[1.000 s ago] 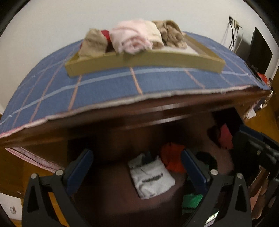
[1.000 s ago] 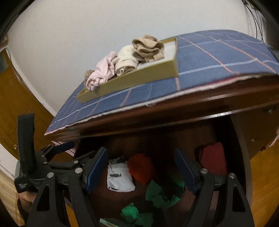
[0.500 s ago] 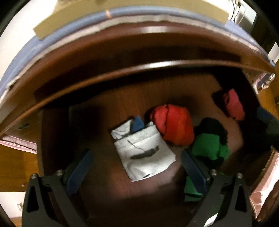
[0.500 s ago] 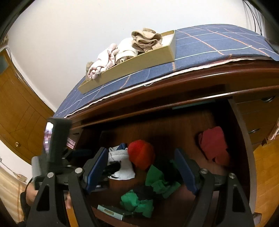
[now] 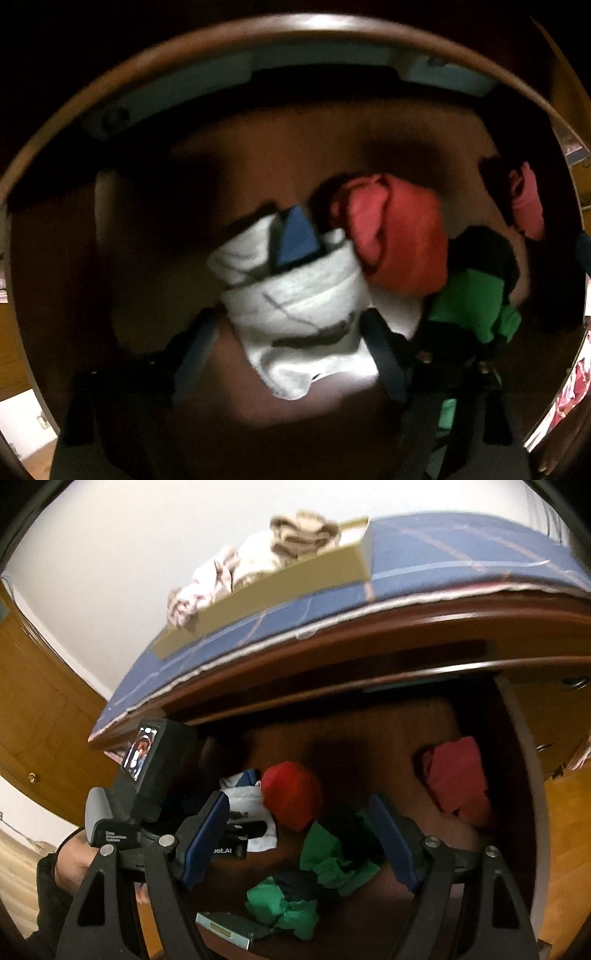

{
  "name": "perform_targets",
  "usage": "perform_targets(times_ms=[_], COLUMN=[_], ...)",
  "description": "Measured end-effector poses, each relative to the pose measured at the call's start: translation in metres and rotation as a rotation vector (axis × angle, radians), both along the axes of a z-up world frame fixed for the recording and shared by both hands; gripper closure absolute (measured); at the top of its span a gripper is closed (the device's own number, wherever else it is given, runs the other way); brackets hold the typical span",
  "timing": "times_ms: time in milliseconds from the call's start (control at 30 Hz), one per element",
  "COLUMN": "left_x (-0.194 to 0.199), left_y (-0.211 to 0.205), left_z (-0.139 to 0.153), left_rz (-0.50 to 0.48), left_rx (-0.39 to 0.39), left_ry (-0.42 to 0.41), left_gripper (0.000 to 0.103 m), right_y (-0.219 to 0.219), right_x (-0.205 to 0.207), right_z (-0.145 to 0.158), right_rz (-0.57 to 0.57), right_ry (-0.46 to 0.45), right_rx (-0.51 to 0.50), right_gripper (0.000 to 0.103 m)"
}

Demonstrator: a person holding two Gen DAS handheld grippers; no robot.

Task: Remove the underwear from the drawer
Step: 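Move both open tools back down into the drawer over the clothes, then grasp the grey-and-navy sock with the left tool while the right tool grasps the red sock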

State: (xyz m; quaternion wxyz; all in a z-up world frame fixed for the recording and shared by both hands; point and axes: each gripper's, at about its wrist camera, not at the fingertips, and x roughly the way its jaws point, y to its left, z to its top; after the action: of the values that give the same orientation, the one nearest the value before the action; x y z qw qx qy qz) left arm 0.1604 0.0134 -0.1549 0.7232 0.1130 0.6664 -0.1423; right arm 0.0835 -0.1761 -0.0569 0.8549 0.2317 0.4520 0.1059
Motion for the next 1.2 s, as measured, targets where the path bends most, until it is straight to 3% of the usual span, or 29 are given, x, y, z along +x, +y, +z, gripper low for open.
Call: perform_targets(times_ms=[67, 200, 300, 367, 467, 867, 1000, 1100, 1200], left_x=[0.0, -0.005, -0.009, -0.013, -0.015, -0.08, -0.087, -0.084, -0.082], left_y=[0.006, 0.015, 0.019, 0.02, 0.017, 0.042, 0.062, 0.073, 0.088], left_z=[0.0, 0.003, 0.005, 0.007, 0.01, 0.031, 0.041, 0.039, 0.056], left_rz=[-0.005, -0.043, -0.053, -0.054, -0.05, 0.034, 0.085, 0.101, 0.109], left_rx=[-0.011, 0.005, -0.002, -0.019, -0.032, -0.084, -0.149, -0.155, -0.157], left_ry=[0.003, -0.025, -0.043, -0.057, -0.081, -0.261, -0.281, -0.305, -0.327], left_gripper=[0.031, 0.042, 0.055, 0.071, 0.083, 0.088, 0.088, 0.088, 0.088], right_y=[0.006, 0.032, 0.047, 0.055, 0.069, 0.087, 0.097, 0.105, 0.111], right_x=[0.013, 0.035, 0.049, 0.053, 0.06, 0.082, 0.089, 0.091, 0.092], right_z=[-0.005, -0.012, -0.022, -0.028, -0.035, -0.061, -0.058, -0.058, -0.058], right_rz=[0.042, 0.167, 0.259, 0.3, 0.361, 0.441, 0.469, 0.486, 0.505], right_ry=[0.039, 0.089, 0.141, 0.162, 0.193, 0.291, 0.289, 0.281, 0.263], right_rx=[-0.009, -0.131, -0.14, -0.168, -0.205, -0.273, -0.377, -0.465, -0.539], right_gripper=[0.023, 0.023, 0.023, 0.023, 0.023, 0.023, 0.023, 0.023, 0.023])
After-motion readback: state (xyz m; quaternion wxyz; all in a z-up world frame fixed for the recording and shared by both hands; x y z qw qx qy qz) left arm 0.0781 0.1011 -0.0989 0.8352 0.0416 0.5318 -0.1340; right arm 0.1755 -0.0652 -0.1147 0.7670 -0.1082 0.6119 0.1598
